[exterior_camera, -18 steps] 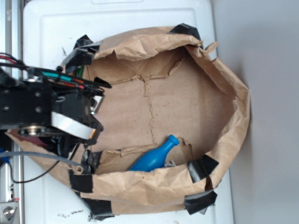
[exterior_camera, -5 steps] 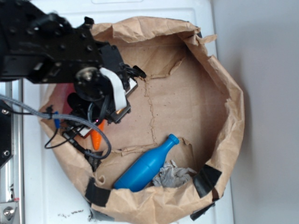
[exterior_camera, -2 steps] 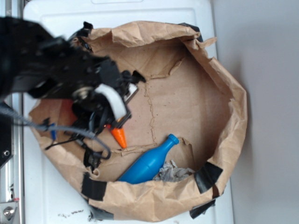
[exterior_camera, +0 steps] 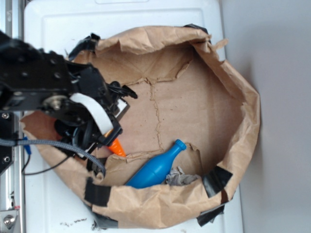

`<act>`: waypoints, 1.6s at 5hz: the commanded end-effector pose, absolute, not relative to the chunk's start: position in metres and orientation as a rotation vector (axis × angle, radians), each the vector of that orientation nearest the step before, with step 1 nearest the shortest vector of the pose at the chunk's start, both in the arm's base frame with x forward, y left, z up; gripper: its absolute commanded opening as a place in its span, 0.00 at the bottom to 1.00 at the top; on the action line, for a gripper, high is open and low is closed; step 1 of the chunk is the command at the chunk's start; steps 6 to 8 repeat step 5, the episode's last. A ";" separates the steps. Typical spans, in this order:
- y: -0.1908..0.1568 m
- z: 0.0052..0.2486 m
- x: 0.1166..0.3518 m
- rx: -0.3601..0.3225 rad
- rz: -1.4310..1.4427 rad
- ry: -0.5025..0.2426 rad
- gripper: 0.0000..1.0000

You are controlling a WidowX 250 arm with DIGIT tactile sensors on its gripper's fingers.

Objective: Grab the carrot.

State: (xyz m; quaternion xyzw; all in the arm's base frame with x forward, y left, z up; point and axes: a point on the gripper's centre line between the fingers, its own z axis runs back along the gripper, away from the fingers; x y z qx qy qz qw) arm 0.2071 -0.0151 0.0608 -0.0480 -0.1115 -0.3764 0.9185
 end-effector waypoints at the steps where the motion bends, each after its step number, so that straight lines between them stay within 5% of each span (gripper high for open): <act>1: -0.015 0.094 0.249 -0.113 -0.604 -0.282 0.00; 3: -0.015 0.105 0.255 -0.109 -0.508 -0.313 0.00; 5: -0.006 0.158 0.266 -0.187 -0.399 -0.362 0.00; 8: -0.006 0.158 0.266 -0.187 -0.399 -0.362 0.00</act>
